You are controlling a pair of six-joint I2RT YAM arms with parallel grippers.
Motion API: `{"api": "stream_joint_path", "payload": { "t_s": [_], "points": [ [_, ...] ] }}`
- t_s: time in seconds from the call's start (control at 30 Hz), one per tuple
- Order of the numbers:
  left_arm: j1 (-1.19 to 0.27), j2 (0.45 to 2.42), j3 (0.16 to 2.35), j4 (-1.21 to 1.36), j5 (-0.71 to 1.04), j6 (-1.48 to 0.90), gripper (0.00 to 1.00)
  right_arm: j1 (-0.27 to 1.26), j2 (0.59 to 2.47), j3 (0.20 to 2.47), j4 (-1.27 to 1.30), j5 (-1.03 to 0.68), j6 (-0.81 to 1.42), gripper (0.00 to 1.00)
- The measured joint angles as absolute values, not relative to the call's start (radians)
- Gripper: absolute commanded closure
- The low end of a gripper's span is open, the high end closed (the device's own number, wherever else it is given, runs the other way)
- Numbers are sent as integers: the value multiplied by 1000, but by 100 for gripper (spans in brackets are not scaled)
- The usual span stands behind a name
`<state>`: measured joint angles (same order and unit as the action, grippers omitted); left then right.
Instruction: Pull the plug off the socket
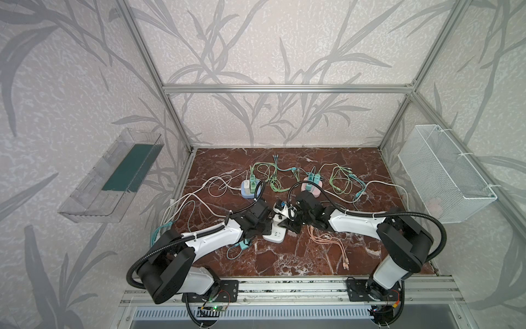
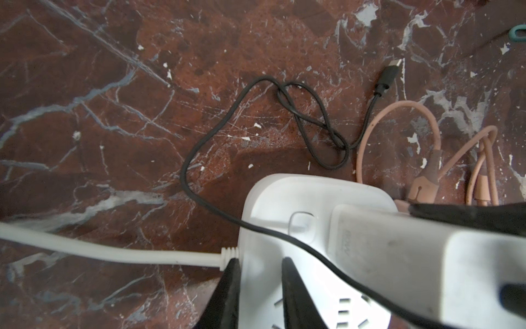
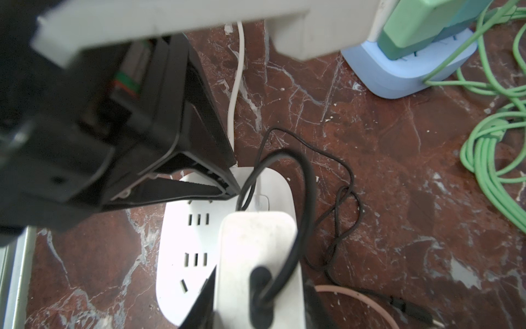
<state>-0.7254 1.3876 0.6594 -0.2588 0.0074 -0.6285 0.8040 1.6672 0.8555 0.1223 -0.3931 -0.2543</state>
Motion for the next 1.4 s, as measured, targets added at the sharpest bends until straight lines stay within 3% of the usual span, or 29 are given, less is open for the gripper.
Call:
{"api": "stream_joint_path", "payload": {
  "t_s": [0.8, 1.4],
  "points": [
    [-725, 1391, 660, -252, 15, -633, 75, 848, 1594, 819, 183, -338, -283, 91],
    [-741, 1311, 628, -325, 28, -643, 74, 707, 1620, 888, 66, -367, -162, 90]
  ]
}}
